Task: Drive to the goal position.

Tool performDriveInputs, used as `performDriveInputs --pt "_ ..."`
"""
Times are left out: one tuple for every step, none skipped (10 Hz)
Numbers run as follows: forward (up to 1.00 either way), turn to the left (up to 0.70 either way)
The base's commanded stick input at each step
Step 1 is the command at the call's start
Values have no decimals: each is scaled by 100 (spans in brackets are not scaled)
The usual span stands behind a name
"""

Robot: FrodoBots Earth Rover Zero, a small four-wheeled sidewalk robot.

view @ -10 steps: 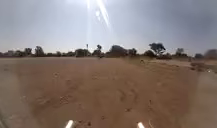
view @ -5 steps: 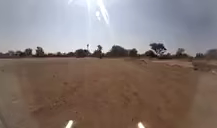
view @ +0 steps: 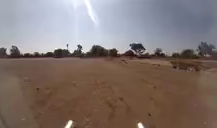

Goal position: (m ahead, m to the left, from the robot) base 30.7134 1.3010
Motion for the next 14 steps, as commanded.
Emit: performDriveInputs --pt "50 0" --pt "50 0" --pt "50 0" --pt "50 0" --pt "50 0" --pt "50 0" --pt "50 0" --pt "50 0" --pt "50 0" --pt "50 0" --pt "50 0" --pt "50 0" --pt "50 0" --pt "50 0"
